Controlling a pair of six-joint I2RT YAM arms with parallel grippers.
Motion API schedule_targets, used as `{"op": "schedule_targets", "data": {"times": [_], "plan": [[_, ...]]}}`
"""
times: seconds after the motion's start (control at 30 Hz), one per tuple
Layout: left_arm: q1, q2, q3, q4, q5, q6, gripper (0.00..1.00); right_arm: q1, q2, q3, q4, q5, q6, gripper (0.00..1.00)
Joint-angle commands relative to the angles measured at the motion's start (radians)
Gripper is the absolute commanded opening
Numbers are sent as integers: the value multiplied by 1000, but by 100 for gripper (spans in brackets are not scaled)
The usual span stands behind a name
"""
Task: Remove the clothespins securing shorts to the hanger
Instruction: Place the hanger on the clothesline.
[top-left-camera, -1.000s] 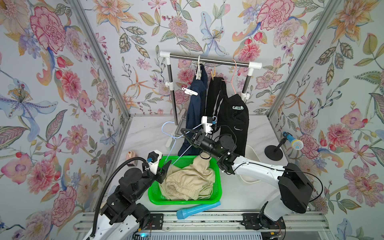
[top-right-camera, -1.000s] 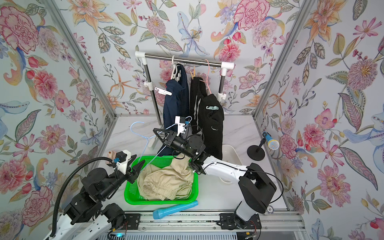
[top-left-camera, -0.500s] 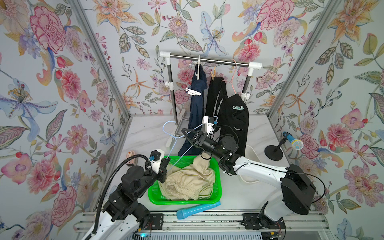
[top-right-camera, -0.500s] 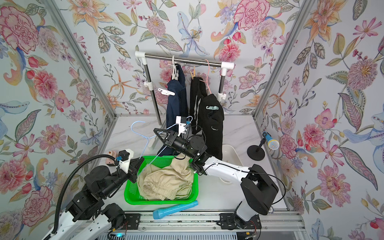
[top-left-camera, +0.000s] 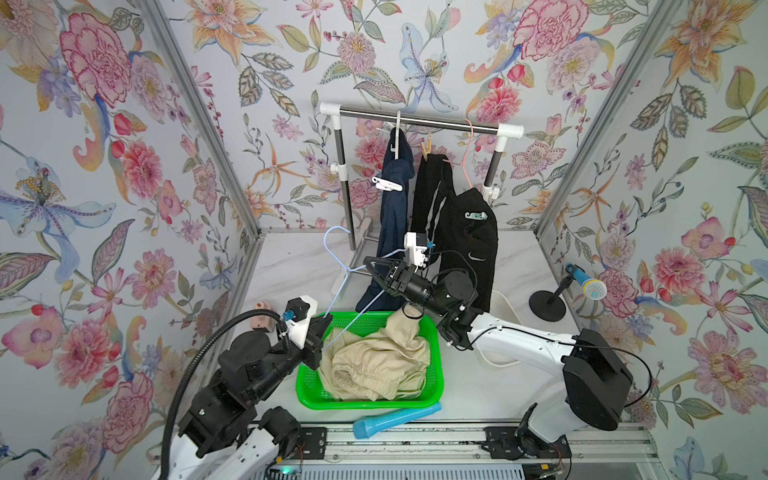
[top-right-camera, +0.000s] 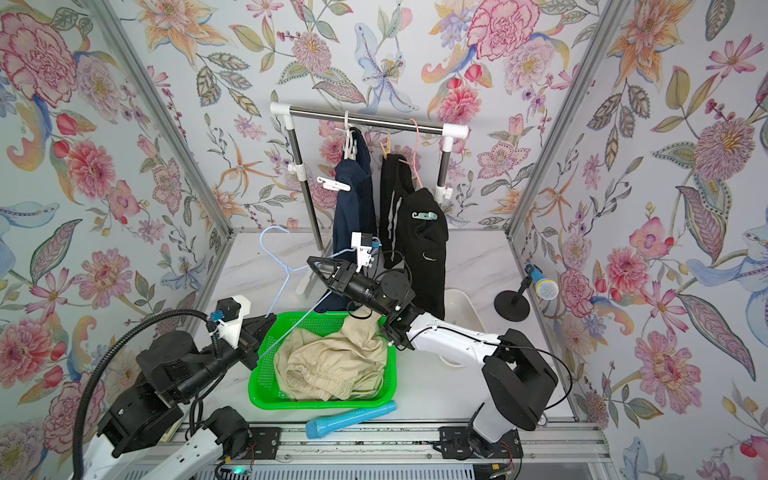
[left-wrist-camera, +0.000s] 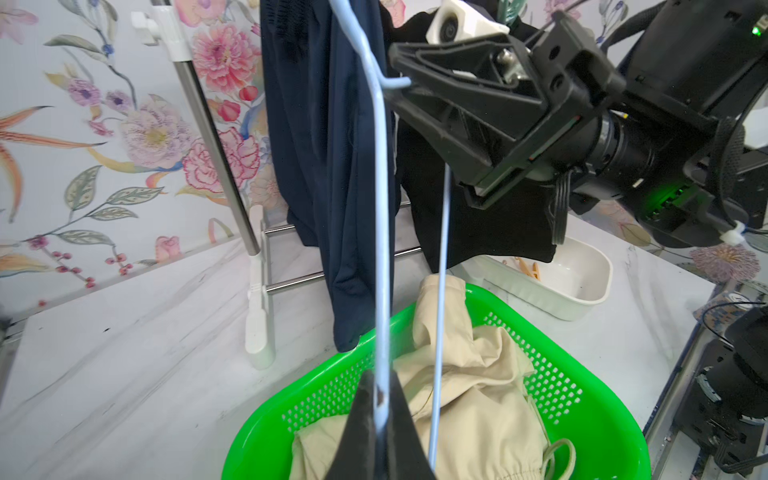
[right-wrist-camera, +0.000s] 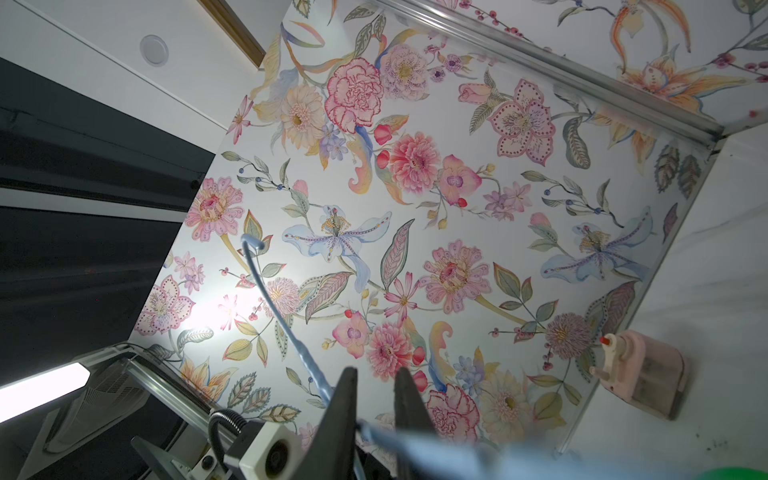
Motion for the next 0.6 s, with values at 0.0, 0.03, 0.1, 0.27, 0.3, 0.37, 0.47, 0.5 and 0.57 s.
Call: {"op": "schedule_targets", "data": {"times": [0.0,0.03,0.1,0.27,0.3,0.37,0.47,0.5,0.57], "plan": [[2,-8,122,-76,-132,-30,0,-19,-35,-2,-137,-30,-90,32],[2,-3,144,-103,-150,-33,0,-22,-44,0,-158,-31,-104,36],[2,16,187,-157,-178,-47,0,-27,-72,-1,-213,-29,-140,42],[2,55,268,-256,-212,-32,0,-37,-171,-16,-371,-4,-248,48],[2,53,279,-257,-211,-19,0,-39,-200,-20,-415,11,-279,48],[3,48,298,-256,-252,-24,0,-42,-256,-29,-505,46,-339,50],[3,51,340,-267,-320,-24,0,-43,-358,-41,-656,128,-433,51],[2,46,349,-261,-338,-20,0,-44,-394,-47,-705,164,-462,52],[3,44,373,-264,-402,-41,0,-45,-462,-57,-796,222,-510,53]]}}
